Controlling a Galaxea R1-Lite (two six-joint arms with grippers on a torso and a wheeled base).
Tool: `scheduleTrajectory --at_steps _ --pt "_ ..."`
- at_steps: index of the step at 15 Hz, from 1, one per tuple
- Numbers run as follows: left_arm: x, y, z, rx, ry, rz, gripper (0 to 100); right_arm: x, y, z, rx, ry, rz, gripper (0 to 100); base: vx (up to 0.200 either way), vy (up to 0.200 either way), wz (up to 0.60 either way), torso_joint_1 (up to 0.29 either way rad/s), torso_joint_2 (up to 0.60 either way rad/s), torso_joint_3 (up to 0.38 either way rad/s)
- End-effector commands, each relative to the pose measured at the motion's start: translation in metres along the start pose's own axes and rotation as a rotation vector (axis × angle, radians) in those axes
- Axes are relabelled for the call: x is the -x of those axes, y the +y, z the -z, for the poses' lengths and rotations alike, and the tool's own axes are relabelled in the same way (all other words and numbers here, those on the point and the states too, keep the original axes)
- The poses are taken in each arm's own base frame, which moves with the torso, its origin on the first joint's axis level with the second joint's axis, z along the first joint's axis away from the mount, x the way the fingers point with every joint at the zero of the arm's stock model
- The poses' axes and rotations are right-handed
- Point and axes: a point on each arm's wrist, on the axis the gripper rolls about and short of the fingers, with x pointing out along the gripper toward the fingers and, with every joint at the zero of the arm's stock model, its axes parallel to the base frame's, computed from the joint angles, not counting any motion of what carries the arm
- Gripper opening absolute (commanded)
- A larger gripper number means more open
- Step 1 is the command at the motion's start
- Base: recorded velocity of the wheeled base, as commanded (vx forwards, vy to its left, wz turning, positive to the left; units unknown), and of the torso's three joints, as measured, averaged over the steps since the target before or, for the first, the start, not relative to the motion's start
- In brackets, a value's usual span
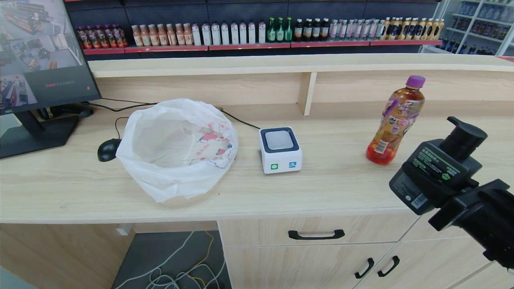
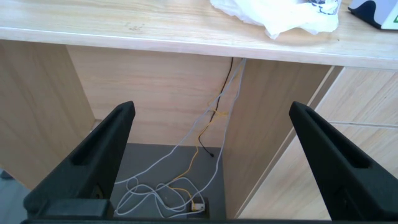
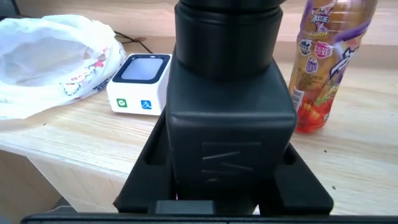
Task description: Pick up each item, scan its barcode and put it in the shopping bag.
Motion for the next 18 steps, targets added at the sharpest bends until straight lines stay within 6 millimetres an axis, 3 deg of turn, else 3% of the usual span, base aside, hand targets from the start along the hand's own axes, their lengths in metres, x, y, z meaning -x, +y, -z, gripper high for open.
scheduleTrajectory --at_steps 1,4,9,15,18 --pt "0.000 0.000 0.000 0.000 0.000 -0.001 100 0.012 -0.002 -0.007 -0.008 -0.038 0.000 0 0.000 0.000 0.00 0.000 0.00 0.000" --pt "0.000 0.000 0.000 0.000 0.000 -0.001 100 0.025 0.001 -0.011 -0.034 -0.056 -0.036 0 0.000 0.000 0.00 0.000 0.00 0.000" --pt "0.000 0.000 0.000 0.000 0.000 -0.001 100 0.029 0.020 -0.011 -0.146 -0.047 -0.173 0 0.000 0.000 0.00 0.000 0.00 0.000" --pt "0.000 0.000 0.000 0.000 0.000 -0.001 100 0.031 0.044 -0.005 -0.432 0.068 -0.411 0 0.000 0.000 0.00 0.000 0.00 0.000" --pt "0.000 0.000 0.000 0.000 0.000 -0.001 100 0.019 0.052 -0.002 -0.523 0.126 -0.485 0 0.000 0.000 0.00 0.000 0.00 0.000"
